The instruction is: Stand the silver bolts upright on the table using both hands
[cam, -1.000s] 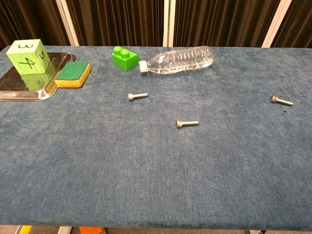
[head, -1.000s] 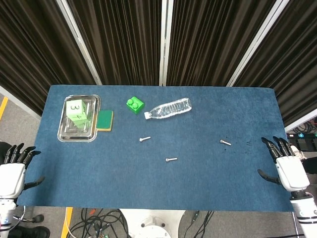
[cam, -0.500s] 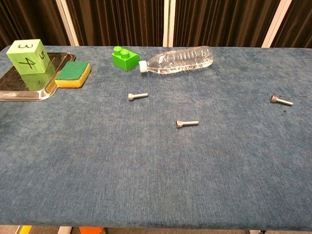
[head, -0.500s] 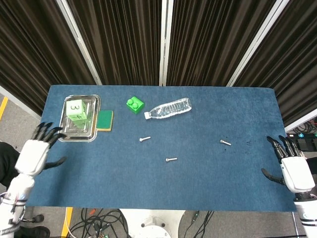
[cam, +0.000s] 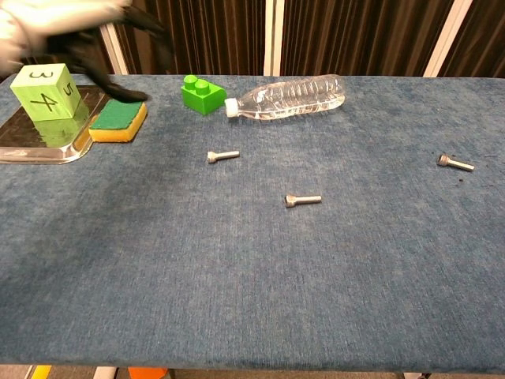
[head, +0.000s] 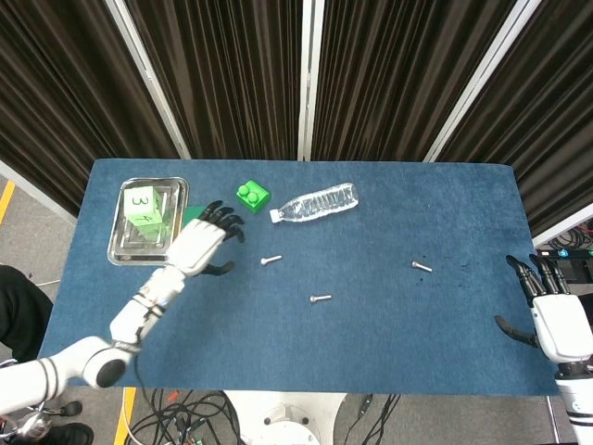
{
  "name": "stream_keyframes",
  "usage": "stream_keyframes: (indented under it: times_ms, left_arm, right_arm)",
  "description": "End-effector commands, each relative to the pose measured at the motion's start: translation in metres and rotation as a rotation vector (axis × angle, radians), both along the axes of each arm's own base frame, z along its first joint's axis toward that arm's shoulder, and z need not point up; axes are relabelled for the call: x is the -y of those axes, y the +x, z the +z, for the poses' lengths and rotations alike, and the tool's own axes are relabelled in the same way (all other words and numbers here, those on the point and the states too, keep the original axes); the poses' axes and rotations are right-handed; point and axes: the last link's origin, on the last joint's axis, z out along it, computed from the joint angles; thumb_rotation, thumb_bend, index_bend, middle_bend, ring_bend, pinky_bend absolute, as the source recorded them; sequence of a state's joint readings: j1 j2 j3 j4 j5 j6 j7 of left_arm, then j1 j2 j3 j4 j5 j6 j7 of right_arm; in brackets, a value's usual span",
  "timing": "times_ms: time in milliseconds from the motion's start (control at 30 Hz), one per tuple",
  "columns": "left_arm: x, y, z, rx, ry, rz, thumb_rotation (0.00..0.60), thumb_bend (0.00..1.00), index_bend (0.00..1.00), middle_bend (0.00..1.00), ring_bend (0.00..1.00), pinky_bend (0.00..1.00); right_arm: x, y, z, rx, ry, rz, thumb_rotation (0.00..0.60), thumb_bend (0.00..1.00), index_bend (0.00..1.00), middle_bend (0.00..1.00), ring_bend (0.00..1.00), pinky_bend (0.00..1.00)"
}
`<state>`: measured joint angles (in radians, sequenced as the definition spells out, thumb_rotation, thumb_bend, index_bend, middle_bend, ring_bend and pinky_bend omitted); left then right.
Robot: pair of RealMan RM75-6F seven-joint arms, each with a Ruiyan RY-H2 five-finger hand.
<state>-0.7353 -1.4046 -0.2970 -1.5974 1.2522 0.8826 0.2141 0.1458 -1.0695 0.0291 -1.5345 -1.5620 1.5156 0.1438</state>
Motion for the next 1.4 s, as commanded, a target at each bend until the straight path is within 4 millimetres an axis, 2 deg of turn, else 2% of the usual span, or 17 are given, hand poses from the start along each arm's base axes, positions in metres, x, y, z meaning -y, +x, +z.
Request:
stream_keyframes:
  times_ms: [33, 300, 533, 833, 1167, 1400]
  left_arm:
    - [-0.02, 0.03, -0.041, -0.032, -0.053, 0.033, 0.6, 0.26, 0.43, 0.23, 0.1, 0.02]
    - [-0.036, 0.046, -0.088, -0.154, -0.059, 0.113, 0.6, 0.29, 0.44, 0.22, 0.09, 0.02]
    - [-0.038, 0.047, -0.112, -0.223, -0.074, 0.166, 0.599, 0.28, 0.44, 0.18, 0.04, 0.02]
    - [-0.036, 0.044, -0.124, -0.267, -0.07, 0.17, 0.579, 0.28, 0.44, 0.18, 0.04, 0.0]
    - [-0.03, 0.045, -0.128, -0.288, -0.1, 0.161, 0.49, 0.28, 0.44, 0.18, 0.04, 0.0]
    - [-0.026, 0.05, -0.129, -0.29, -0.129, 0.155, 0.465, 0.29, 0.47, 0.17, 0.04, 0.0]
  right_arm:
    - [0.0, -0.001, 0.001, -0.002, -0.004, -0.007, 0.6, 0.1, 0.05, 0.16, 0.0, 0.0]
    - [-0.001, -0.005, 0.004, -0.003, -0.01, -0.027, 0.6, 0.1, 0.05, 0.16, 0.0, 0.0]
    - [-0.001, -0.009, 0.006, 0.0, -0.018, -0.04, 0.6, 0.1, 0.05, 0.17, 0.0, 0.0]
    - [-0.003, -0.011, 0.007, 0.004, -0.022, -0.048, 0.6, 0.1, 0.06, 0.17, 0.0, 0.0]
    - [-0.005, -0.011, 0.007, 0.006, -0.025, -0.053, 0.6, 0.1, 0.06, 0.17, 0.0, 0.0]
    - [-0.008, -0.013, 0.008, 0.011, -0.033, -0.058, 0.6, 0.1, 0.06, 0.17, 0.0, 0.0]
